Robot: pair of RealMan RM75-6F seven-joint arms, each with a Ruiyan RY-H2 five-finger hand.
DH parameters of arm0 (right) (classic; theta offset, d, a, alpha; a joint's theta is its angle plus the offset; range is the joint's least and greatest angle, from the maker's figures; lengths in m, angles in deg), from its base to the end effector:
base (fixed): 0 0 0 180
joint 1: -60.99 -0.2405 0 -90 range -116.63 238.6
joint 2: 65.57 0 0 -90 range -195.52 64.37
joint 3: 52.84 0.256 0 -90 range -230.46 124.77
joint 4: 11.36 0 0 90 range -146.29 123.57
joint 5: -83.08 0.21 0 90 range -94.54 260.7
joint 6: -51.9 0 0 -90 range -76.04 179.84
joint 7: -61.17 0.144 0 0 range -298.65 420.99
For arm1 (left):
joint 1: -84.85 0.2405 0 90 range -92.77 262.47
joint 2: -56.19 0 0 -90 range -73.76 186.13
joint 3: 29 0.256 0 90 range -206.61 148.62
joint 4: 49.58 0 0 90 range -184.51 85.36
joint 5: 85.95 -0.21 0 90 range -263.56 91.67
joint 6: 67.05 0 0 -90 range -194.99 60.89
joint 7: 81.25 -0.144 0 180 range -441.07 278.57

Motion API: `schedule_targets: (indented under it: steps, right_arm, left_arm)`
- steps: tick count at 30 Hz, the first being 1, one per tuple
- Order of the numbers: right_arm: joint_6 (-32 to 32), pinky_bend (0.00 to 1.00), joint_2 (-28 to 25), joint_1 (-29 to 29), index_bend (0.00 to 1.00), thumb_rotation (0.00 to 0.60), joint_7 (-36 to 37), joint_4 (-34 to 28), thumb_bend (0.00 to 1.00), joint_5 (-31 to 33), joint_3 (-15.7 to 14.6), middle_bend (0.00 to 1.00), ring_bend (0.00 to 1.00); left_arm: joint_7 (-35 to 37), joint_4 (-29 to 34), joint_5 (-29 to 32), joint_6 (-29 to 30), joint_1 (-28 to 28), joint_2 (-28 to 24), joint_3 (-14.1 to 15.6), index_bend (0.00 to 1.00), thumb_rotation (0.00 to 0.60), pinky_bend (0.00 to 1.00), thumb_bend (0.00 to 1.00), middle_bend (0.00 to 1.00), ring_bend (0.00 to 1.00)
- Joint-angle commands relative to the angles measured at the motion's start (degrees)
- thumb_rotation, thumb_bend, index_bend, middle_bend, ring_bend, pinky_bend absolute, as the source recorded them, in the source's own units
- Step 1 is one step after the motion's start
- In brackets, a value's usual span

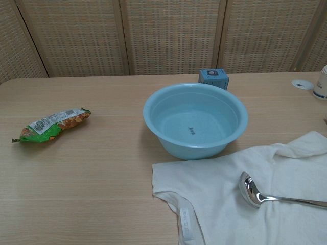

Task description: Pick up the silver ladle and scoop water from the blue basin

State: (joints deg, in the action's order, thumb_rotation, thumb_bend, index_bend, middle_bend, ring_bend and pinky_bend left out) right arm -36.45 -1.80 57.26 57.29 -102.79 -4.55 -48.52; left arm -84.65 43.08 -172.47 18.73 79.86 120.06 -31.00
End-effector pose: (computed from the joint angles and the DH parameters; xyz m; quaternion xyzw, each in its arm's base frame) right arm -0.3088 -0.1800 0.1720 0.5980 -0.3361 0.3870 0.6161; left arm -0.3091 0.1785 0.1590 -0.6089 -0.3679 -0.3740 0.5950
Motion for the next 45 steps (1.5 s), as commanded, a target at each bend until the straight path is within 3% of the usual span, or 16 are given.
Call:
schedule_targets:
  steps: [1,4,5,7,9,12,14,19,23,27,30,36,45]
  right_arm:
    - [0.6,0.0,-0.2,-0.1,0.0,0.6,0.1,-0.2,0.0,0.1,-0.2,0.0,0.0]
    - [3.8,0.0,-1.0,-1.2,0.0,0.6,-0.3,-1.5,0.0,0.3,-0.9,0.01,0.0]
    - [5.1,0.01,-1.3,-1.8,0.0,0.6,-0.3,-1.9,0.0,0.3,-1.1,0.07,0.06]
    - [10.3,0.2,-2.0,-3.9,0.0,0.6,0.1,-3.2,0.0,0.7,-1.9,0.28,0.32]
    - [14.8,0.63,-2.7,-5.7,0.0,0.6,1.1,-4.7,0.0,1.8,-2.4,0.6,0.69]
    - [24.1,0.94,-3.1,-9.4,0.01,0.6,3.2,-7.2,0.0,5.4,-2.7,0.82,0.92]
    - [26.5,1.0,-2.3,-10.5,0.06,0.6,1.8,-7.3,0.0,7.3,-2.6,0.89,0.98]
    - [29.9,1.0,3.3,-11.8,0.3,0.6,-6.2,-6.5,0.01,14.7,-2.9,0.96,1.0]
    - [30.0,1.0,7.6,-12.2,0.44,0.6,-12.3,-5.7,0.12,20.1,-3.1,0.98,1.0]
    - [28.4,1.0,11.8,-12.5,0.47,0.6,-18.1,-4.8,0.25,25.7,-2.6,0.99,1.0]
    - [26.6,1.0,14.3,-12.6,0.47,0.6,-22.2,-3.9,0.3,28.8,-2.6,0.99,1.0]
    - [24.4,1.0,17.3,-12.3,0.48,0.6,-23.7,-2.2,0.4,30.5,-2.5,0.99,1.0]
    - [23.2,1.0,20.2,-12.1,0.5,0.6,-23.6,0.2,0.44,30.1,-2.9,0.99,1.0]
  left_arm:
    - [-0.4,0.0,0.1,-0.2,0.0,0.2,0.0,0.0,0.6,0.0,0.0,0.0,0.0]
    - [-0.4,0.2,0.3,-0.4,-0.1,0.2,0.1,0.0,0.6,0.0,0.0,0.0,0.0]
    - [-0.5,0.3,0.3,-0.4,-0.1,0.2,0.0,0.0,0.6,0.0,0.0,0.0,0.0]
    - [-0.8,0.4,0.3,-0.3,-0.2,0.2,-0.1,0.0,0.6,0.0,0.0,0.0,0.0]
    - [-0.9,0.6,0.3,-0.3,-0.3,0.2,-0.2,0.0,0.6,0.0,0.0,0.0,0.0]
    - [-1.2,0.7,-0.1,-0.2,-0.4,0.3,-0.3,0.0,0.6,0.0,0.0,0.0,0.0]
    - [-0.9,0.6,-0.3,0.1,-0.5,0.4,-0.4,0.0,0.6,0.0,0.0,0.0,0.0]
    - [0.1,0.3,-0.4,0.2,-0.5,0.4,-0.5,0.0,0.6,0.0,0.0,0.0,0.0]
    - [0.2,0.2,-0.5,0.2,-0.5,0.5,-0.5,0.0,0.6,0.0,0.0,0.0,0.0]
    - [0.2,0.2,-0.2,-0.3,-0.7,0.5,-0.5,0.0,0.6,0.0,0.0,0.0,0.0]
    - [0.3,0.2,-0.1,-0.4,-0.7,0.4,-0.5,0.0,0.6,0.0,0.0,0.0,0.0]
    - [0.6,0.3,0.1,-0.5,-0.8,0.2,-0.5,0.0,0.6,0.0,0.0,0.0,0.0]
    - [1.2,0.5,0.2,-0.4,-0.7,-0.1,-0.5,0.0,0.6,0.0,0.0,0.0,0.0]
